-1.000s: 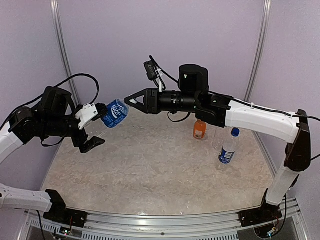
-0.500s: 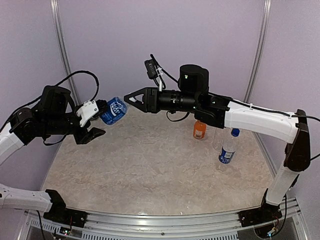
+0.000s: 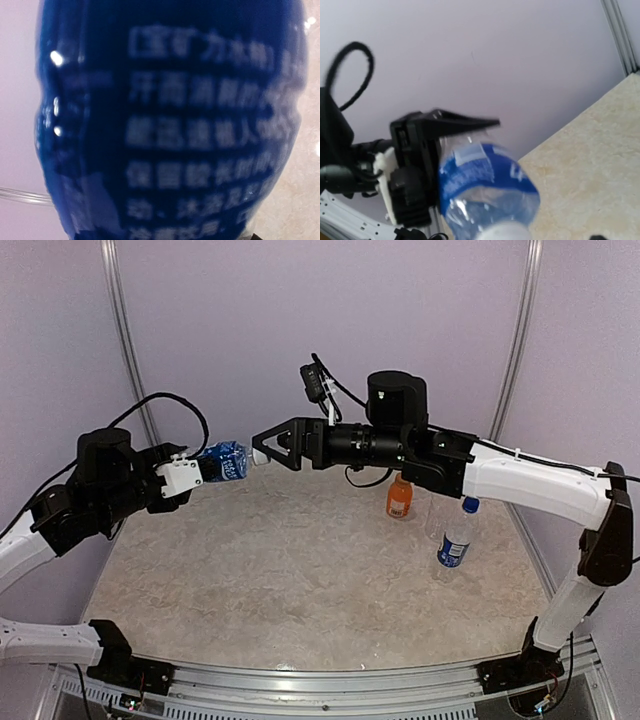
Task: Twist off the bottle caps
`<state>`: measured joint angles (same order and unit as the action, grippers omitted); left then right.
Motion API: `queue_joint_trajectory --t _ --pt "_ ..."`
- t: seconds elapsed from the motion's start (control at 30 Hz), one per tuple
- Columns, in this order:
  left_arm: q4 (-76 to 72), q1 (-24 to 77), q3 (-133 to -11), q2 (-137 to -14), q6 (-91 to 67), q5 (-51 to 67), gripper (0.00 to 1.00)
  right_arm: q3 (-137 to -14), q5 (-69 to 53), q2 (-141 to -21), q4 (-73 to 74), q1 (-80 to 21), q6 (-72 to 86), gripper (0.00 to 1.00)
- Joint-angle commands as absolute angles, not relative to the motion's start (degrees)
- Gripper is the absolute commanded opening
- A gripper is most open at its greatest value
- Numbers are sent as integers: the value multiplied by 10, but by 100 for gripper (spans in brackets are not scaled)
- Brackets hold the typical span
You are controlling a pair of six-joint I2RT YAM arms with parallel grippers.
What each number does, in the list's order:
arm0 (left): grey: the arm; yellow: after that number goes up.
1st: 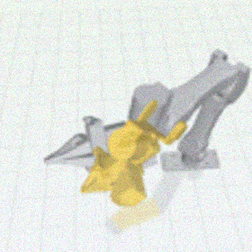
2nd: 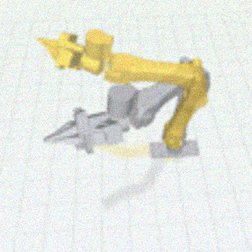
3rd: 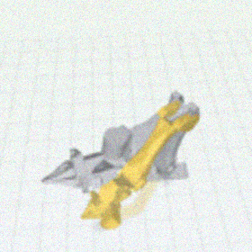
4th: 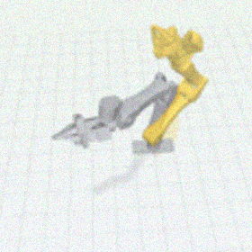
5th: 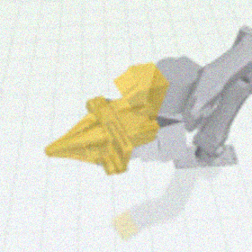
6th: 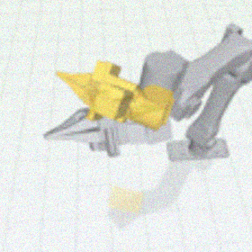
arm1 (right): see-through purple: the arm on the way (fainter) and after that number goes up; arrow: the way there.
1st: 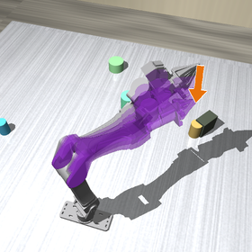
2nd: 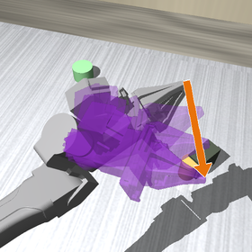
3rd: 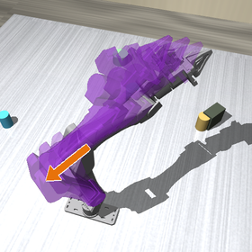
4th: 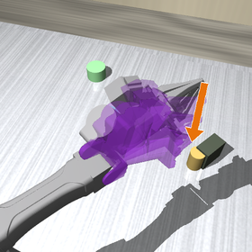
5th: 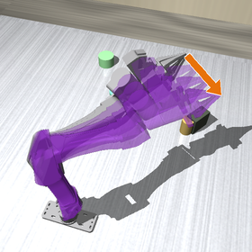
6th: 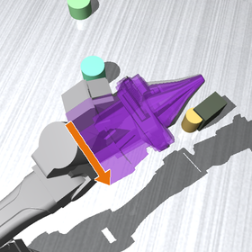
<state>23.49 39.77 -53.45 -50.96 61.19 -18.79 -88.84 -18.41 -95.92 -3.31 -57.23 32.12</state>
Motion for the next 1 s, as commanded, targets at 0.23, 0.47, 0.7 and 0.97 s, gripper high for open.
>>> queue_joint_trajectory --t 0.23,0.47,0.7,0.97 --pt "137 396 -529 -490 761 -214 48 -915 -270 -1021 -80 -562 386 58" --pt "144 396 -526 -488 763 -212 48 -909 -271 -1017 -89 -562 386 50" --pt "145 396 -526 -489 762 -210 48 -879 -261 -994 -99 -555 393 50" --pt "147 396 -529 -490 764 -210 48 -870 -255 -976 -91 -552 381 50"
